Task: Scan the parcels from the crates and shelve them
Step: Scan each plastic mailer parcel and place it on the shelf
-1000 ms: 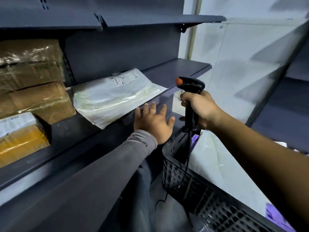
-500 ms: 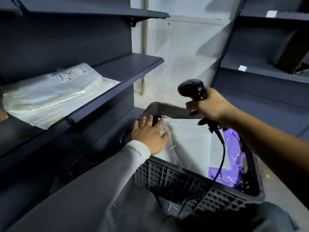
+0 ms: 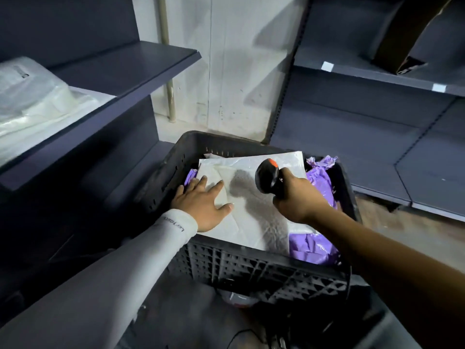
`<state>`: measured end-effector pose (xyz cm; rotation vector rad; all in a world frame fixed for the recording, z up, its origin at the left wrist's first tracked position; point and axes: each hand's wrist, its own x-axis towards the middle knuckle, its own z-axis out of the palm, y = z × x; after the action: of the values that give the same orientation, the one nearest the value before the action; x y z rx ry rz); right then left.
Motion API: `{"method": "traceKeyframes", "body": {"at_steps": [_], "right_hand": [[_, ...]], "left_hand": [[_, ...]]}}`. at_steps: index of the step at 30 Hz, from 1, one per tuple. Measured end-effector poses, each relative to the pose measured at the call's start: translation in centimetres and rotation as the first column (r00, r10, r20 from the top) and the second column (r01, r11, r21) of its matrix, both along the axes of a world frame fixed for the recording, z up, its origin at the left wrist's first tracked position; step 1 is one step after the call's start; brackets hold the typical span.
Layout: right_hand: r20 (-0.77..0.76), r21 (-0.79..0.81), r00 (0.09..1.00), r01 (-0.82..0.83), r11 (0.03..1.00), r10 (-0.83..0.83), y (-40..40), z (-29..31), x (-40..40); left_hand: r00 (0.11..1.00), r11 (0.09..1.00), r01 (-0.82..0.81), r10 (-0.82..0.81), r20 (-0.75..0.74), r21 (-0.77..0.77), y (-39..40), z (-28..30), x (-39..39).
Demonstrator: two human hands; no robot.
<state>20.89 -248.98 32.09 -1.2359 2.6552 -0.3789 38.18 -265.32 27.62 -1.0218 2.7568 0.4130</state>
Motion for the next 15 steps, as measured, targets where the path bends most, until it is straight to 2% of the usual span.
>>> {"method": "traceKeyframes", "body": {"at_steps": [4,7,9,11,15], "right_hand": [[0.069,-0.021,0.991,0.116,0.993,-0.114,0.0,-2.0,-1.5],[0.187,-0.085,0.961,0.223,0.971,-0.204,-0.4,-2.7,-2.6],[0.294,-0.108,0.925,0.282,0.953,-0.24,-0.6,-2.8,-2.8],[0.372,-0.124,0.891,0.325,0.938,-0.259,-0.6,-3.0,-2.9],[0.436,-0.154,0.859,0.364,0.919,-0.268,-0.3,-2.5,-2.8]], "left_hand": [[0.999,0.995,-0.05,0.048,0.021,0.088,-2.4,-1.5,-0.7],[0.981,0.945,-0.162,0.186,-0.059,0.286,-3.3,-1.8,-1.2],[0.968,0.908,-0.177,0.23,-0.099,0.378,-3.3,-1.9,-1.6],[0.964,0.896,-0.176,0.241,-0.113,0.408,-3.3,-2.1,-1.8],[0.952,0.909,-0.189,0.262,-0.157,0.372,-3.4,-2.4,-1.8]]}}
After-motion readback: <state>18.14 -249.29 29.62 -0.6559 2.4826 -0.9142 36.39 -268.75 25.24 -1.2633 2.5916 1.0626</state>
